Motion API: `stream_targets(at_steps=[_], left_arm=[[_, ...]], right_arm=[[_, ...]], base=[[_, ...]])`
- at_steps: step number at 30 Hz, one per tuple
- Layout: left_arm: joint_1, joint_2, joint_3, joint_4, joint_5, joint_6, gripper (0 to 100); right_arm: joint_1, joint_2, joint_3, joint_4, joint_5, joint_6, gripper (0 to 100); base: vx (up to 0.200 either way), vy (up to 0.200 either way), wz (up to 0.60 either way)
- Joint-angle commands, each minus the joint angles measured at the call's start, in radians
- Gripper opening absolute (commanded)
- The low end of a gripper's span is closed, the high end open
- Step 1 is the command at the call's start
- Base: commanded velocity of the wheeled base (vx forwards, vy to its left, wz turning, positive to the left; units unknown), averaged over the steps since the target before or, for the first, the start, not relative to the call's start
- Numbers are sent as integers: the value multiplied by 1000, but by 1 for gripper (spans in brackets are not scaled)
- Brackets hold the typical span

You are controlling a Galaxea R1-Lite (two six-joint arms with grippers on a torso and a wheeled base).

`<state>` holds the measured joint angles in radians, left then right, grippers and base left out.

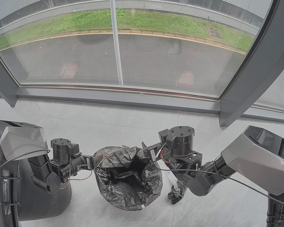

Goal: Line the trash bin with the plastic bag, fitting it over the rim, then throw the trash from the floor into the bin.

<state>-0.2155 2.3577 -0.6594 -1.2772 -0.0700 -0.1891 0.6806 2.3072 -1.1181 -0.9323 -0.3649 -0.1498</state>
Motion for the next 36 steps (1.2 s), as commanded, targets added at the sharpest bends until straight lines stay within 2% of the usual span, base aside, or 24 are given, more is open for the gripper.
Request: stream_targets(at_steps=[1,19,26,36], left_arm=[[-2,49,-14,1,-1,4,100],[-11,157,-82,7,1,7,100],[-10,146,-80,6,4,11,100],[-8,-90,57,-5,-2,-3,100]], right_arm=[[0,3,0,-2,1,1,100],[-1,11,0,-2,1,-1,100],[-1,17,-2,-2,1,-1,100],[-1,-5,15,3,0,12,100]], base=[[0,0,0],[0,0,0],[0,0,0],[0,0,0]])
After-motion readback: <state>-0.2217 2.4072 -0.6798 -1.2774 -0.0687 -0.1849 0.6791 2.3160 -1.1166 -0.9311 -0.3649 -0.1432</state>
